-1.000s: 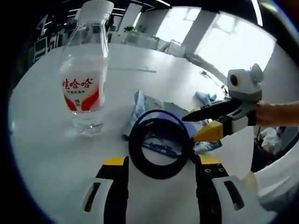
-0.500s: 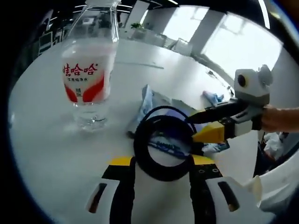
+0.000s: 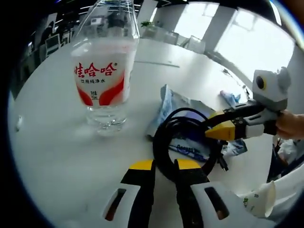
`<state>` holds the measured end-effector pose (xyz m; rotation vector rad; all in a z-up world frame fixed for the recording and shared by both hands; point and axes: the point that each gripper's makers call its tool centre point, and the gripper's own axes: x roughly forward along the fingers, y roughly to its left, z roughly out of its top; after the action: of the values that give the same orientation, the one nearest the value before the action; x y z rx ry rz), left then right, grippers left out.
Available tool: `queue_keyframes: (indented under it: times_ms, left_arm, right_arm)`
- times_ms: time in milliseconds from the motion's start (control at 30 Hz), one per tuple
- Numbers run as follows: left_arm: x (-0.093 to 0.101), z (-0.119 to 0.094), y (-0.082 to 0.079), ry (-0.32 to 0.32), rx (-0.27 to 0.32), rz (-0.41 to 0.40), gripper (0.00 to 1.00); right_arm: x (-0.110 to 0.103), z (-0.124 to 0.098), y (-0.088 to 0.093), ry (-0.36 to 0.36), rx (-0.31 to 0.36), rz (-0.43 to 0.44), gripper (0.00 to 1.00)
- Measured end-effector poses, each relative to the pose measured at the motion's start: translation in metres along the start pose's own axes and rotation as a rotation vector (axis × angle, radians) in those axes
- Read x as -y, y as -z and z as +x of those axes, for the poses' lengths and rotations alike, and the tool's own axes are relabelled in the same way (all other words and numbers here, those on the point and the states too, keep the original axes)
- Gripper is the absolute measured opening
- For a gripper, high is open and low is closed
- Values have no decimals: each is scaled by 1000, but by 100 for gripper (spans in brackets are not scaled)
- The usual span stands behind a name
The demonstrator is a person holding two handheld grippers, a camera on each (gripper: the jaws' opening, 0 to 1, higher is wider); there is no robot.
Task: Arrange the tabletop items into an orderly group along one side of the table until the central work area is clear of visible clutter.
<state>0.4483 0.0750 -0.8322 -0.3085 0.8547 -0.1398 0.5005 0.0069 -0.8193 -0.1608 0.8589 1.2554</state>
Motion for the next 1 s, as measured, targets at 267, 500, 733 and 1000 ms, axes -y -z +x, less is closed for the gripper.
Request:
queue_keyframes:
  times_ms: [267,500,733,1000]
  left_arm:
    - [-5,0,-2,-53,-29,-75,6]
    - [1,-8,-10,-47,-1,-71,1]
    - [10,-24,-19,-20,29,-76,0]
    - [21,-41,-34,-12,56,-33,0]
  right_arm:
    - [-4,-5,-10,-1,35,47,0]
    - [-2,-12,-8,2,36,30,0]
    - [-11,-25,-14,-14,58,32,0]
    - [-17,-40,-28,-12,91,22,0]
